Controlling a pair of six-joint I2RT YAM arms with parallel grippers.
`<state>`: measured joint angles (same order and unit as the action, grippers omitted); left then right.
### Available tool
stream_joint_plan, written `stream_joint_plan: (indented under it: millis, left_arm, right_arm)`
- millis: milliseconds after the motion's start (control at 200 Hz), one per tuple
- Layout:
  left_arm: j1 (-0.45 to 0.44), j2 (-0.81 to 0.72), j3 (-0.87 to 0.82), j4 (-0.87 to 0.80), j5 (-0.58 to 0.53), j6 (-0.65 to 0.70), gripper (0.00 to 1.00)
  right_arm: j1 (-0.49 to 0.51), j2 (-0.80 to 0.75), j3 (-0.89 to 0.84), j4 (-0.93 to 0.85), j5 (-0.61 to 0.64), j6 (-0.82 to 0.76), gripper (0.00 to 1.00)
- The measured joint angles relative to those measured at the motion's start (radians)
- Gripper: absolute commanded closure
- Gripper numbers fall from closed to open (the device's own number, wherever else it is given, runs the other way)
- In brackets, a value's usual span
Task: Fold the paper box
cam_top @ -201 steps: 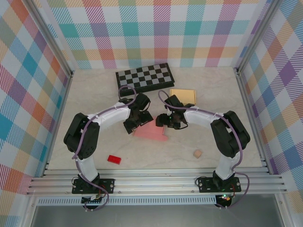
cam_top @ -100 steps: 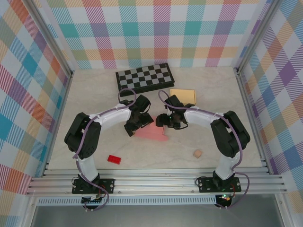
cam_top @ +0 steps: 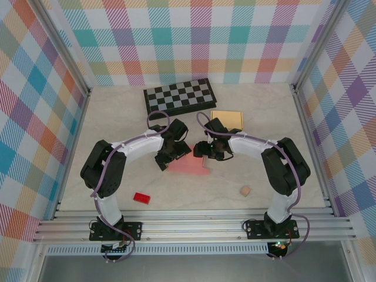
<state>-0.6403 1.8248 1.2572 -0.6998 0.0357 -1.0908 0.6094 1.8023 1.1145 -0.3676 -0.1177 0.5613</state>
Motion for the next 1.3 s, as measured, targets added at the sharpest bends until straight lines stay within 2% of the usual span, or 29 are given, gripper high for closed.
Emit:
stream_joint_plan:
  millis: [260,485,585,805,1015,1300]
  left_arm:
    - [-0.001,0.002,0.000,0.003,-0.006,0.007,0.01]
    - [-0.001,0.003,0.000,0.011,-0.009,0.010,0.01]
    - [-0.001,0.005,0.000,0.026,-0.011,0.010,0.01]
    - [-0.001,0.005,0.000,0.026,-0.012,0.010,0.01]
    - [-0.002,0.005,0.000,0.026,-0.014,0.010,0.02]
    - [-0.003,0.005,-0.010,0.050,-0.014,0.005,0.02]
  right_arm:
    - [0.000,-0.005,-0.008,0.006,0.001,0.000,0.27]
    - [0.000,-0.073,-0.048,-0.026,0.014,0.012,0.28]
    - [0.000,-0.150,-0.073,-0.054,0.012,0.061,0.35]
    - [0.008,-0.286,-0.156,-0.063,-0.008,0.219,0.41]
    - [0.052,-0.286,-0.228,-0.034,-0.042,0.315,0.44]
    - [0.078,-0.245,-0.230,0.050,-0.060,0.345,0.45]
